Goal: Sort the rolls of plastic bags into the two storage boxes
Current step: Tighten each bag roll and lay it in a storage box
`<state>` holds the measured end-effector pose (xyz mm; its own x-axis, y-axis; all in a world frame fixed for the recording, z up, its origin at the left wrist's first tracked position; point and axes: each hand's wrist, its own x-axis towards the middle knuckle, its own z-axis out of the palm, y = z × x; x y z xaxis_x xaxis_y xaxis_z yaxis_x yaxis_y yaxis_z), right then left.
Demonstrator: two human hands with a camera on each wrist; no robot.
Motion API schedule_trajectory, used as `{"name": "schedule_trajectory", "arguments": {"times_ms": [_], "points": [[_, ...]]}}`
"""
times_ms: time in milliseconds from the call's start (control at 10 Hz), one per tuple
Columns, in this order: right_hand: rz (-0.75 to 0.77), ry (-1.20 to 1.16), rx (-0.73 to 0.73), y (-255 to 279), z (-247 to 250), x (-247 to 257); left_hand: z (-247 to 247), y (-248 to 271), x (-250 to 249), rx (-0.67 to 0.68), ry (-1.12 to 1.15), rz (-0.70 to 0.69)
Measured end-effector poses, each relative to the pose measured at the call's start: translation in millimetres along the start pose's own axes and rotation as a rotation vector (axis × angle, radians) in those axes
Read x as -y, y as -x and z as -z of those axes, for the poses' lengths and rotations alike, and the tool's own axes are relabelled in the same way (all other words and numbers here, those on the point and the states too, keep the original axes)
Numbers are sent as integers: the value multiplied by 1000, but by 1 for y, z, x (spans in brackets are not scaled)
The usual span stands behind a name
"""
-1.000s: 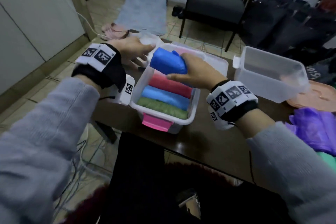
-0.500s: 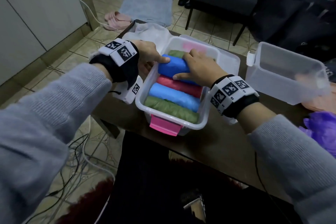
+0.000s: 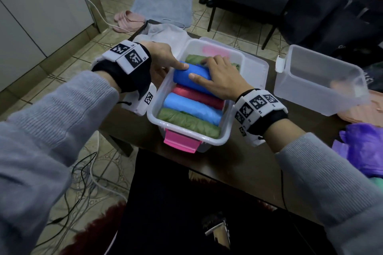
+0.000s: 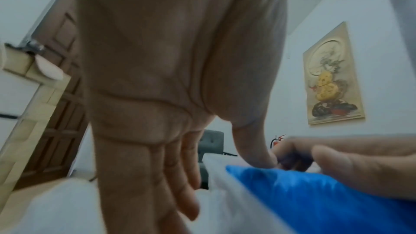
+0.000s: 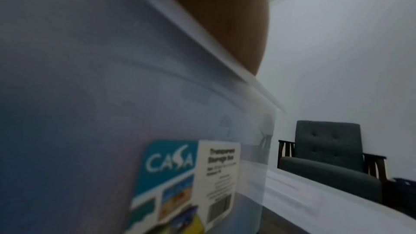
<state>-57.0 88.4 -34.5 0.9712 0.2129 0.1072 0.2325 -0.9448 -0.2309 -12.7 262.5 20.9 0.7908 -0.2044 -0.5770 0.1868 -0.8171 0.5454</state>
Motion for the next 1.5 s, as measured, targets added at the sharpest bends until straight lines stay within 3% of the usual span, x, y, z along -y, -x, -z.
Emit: {"name": "schedule_trajectory", "arguments": {"times_ms": [100, 200, 400, 600, 700, 800, 900, 1000, 1100, 1200, 1500], "points": [[-9, -222, -191, 4, 1, -2, 0, 21, -13, -239, -337, -103], [-78, -390, -308, 16, 6, -8, -10, 51, -39, -348, -368, -300], [-246, -526, -376, 64, 15, -50, -61, 94, -82, -351, -321, -578], [-506, -395, -344, 148, 23, -113, -166, 105, -104, -175, -235, -768], [-722, -248, -402, 203, 26, -143, -235, 88, -96, -48, -268, -736], [-885, -56, -427, 245, 35, -160, -277, 73, -84, 8, -370, -621], [-1132, 195, -495, 293, 54, -174, -312, 56, -65, -12, -536, -520], [-1312, 240, -520, 317, 64, -184, -326, 47, -52, -102, -560, -516], [-1503, 139, -434, 335, 74, -198, -335, 42, -36, -202, -550, -547], [-1619, 15, -295, 342, 79, -213, -339, 42, -30, -291, -537, -585], [-1736, -32, -151, 348, 86, -232, -340, 42, -29, -316, -528, -592]]}}
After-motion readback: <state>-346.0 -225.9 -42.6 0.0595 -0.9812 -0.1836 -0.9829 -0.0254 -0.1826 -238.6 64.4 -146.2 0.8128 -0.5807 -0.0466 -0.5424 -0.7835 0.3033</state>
